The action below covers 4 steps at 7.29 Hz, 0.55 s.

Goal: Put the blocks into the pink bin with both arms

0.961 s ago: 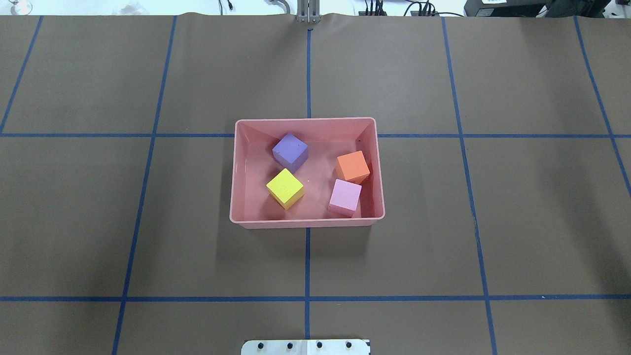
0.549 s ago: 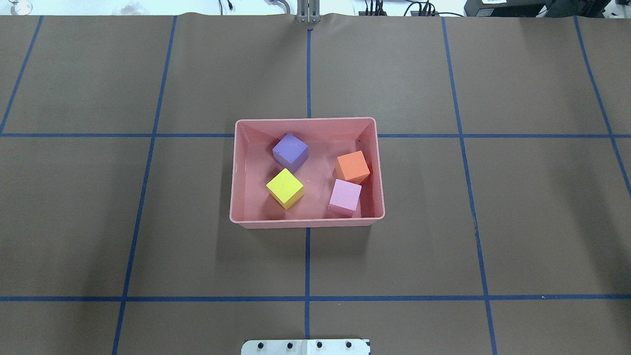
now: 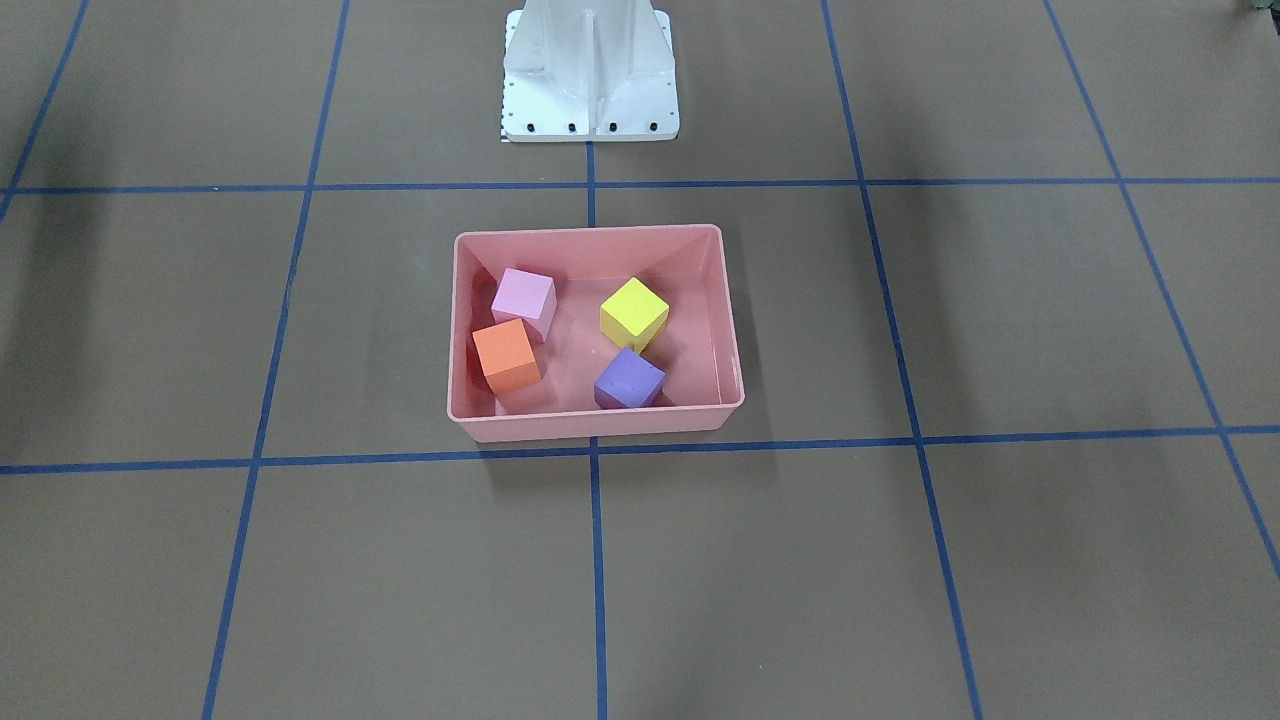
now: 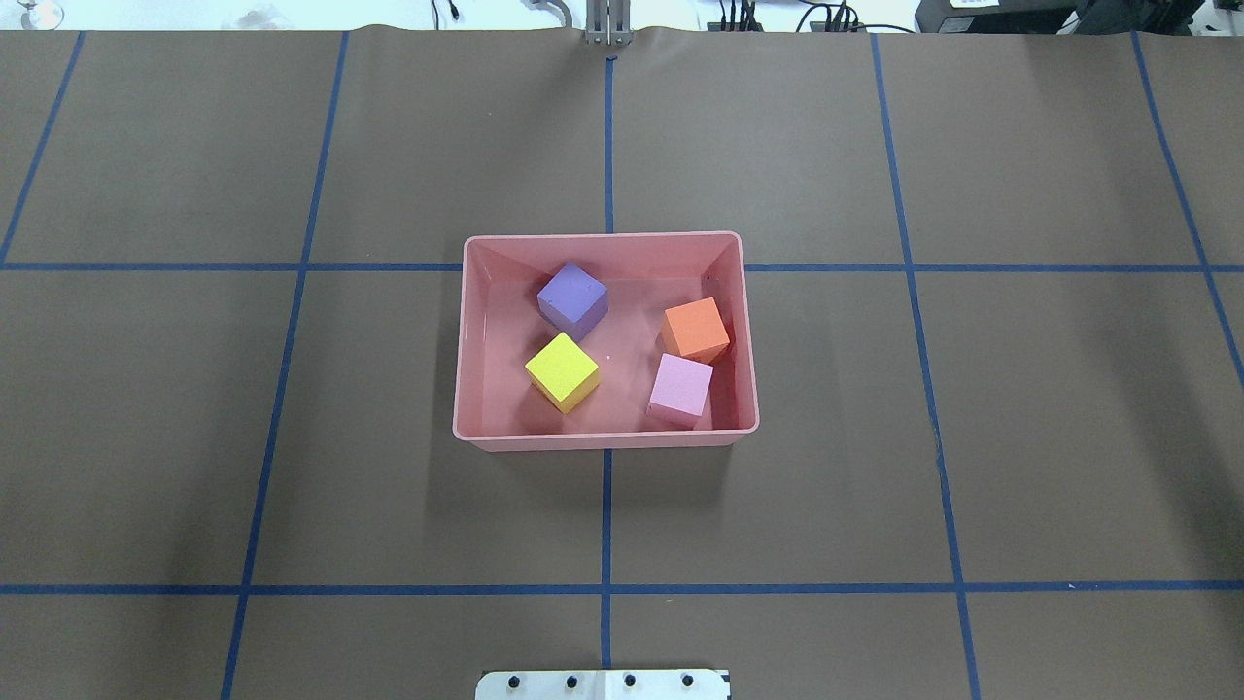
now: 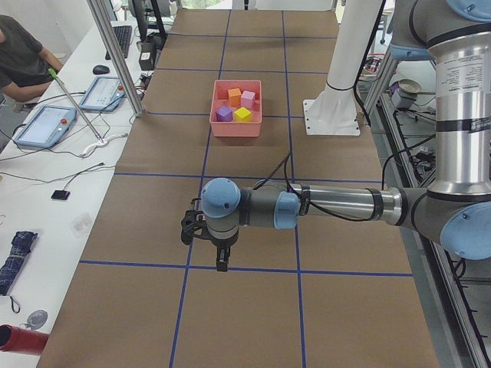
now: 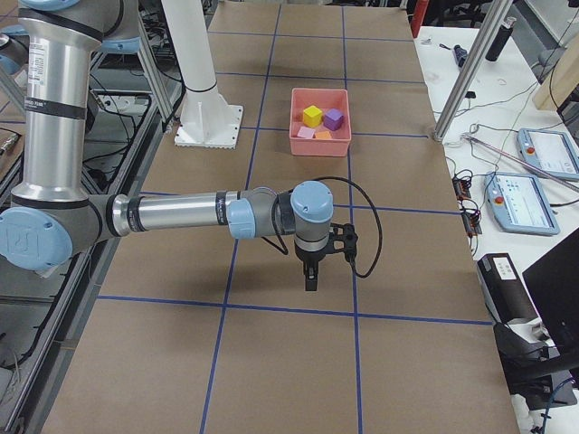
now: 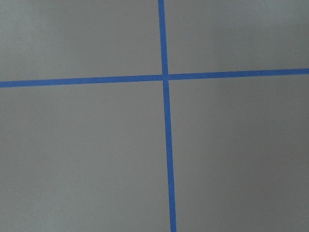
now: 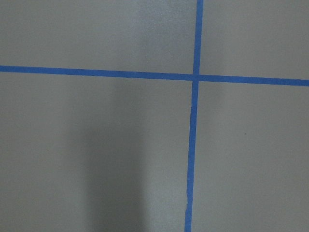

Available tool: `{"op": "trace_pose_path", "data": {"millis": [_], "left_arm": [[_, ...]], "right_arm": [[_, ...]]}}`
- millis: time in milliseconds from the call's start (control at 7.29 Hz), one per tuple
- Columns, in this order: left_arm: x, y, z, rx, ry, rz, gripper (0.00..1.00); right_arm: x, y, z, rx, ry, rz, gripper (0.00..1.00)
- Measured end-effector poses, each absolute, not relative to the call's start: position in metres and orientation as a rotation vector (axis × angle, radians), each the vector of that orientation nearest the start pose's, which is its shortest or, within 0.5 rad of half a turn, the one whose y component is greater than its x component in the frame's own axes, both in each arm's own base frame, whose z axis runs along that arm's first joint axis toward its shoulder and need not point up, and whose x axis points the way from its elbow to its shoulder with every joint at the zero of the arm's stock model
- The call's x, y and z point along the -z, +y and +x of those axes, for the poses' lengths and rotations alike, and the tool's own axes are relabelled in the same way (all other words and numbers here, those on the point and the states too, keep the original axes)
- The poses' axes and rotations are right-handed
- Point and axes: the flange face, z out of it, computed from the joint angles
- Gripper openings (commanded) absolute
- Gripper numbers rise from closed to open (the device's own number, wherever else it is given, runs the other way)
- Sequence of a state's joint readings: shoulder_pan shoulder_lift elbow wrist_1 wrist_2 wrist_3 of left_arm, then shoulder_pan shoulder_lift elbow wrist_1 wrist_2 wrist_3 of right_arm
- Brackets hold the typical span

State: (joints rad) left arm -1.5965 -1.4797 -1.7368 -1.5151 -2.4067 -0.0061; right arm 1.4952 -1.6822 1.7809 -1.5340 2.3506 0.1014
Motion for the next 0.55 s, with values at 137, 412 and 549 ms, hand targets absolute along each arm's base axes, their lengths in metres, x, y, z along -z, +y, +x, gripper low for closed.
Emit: {"op": "trace_pose_path", "data": {"millis": [137,412,549], "left_arm": [[-0.6149,-0.4603,-0.0709,0.041,0.834,-0.011,1.00],[-0.6139,-0.4632,-0.0711,0.052,0.824,-0.040,1.00],[-0.6162,-0.4624,-0.0718,0.049,0.812,-0.042,1.00]], "right_arm": [[-0.6063,-0.4600,0.0282,0.030,-0.786,0.056,1.00],[-0.6131,-0.4607,0.0281,0.028,-0.783,0.046,1.00],[-0.6158,-0.4597,0.0281,0.027,-0.782,0.042,1.00]]}}
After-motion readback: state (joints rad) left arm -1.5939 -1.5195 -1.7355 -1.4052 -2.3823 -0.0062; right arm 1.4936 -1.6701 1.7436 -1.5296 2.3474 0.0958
